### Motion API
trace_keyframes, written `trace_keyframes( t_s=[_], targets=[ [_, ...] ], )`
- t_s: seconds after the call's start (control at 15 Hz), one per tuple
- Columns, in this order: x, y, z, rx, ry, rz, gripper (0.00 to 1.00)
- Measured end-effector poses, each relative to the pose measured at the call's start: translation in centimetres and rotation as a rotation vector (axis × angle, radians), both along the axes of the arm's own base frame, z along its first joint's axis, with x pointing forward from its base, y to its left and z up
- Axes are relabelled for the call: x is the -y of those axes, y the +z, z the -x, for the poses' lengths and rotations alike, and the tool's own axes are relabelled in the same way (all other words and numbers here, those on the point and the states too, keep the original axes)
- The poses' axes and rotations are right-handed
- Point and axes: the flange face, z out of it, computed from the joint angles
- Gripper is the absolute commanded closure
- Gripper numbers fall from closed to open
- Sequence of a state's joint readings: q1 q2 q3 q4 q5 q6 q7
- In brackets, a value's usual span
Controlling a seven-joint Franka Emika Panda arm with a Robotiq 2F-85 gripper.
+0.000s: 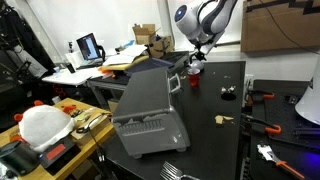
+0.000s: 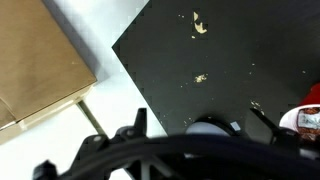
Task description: Pick up one piece of candy and put it in the red cup
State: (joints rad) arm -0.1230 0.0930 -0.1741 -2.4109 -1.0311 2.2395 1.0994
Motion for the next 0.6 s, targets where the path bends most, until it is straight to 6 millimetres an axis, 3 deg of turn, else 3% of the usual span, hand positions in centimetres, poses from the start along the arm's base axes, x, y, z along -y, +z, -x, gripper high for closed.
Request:
trace_keyframes(
  t_s=[0.27,0.6],
  targets=[
    [-0.1,-0.7,0.8,-0.021,-0.019,-0.015,0.00],
    [-0.8,-2.9,2.5,-0.111,-0.145,-0.251,0.00]
  ],
)
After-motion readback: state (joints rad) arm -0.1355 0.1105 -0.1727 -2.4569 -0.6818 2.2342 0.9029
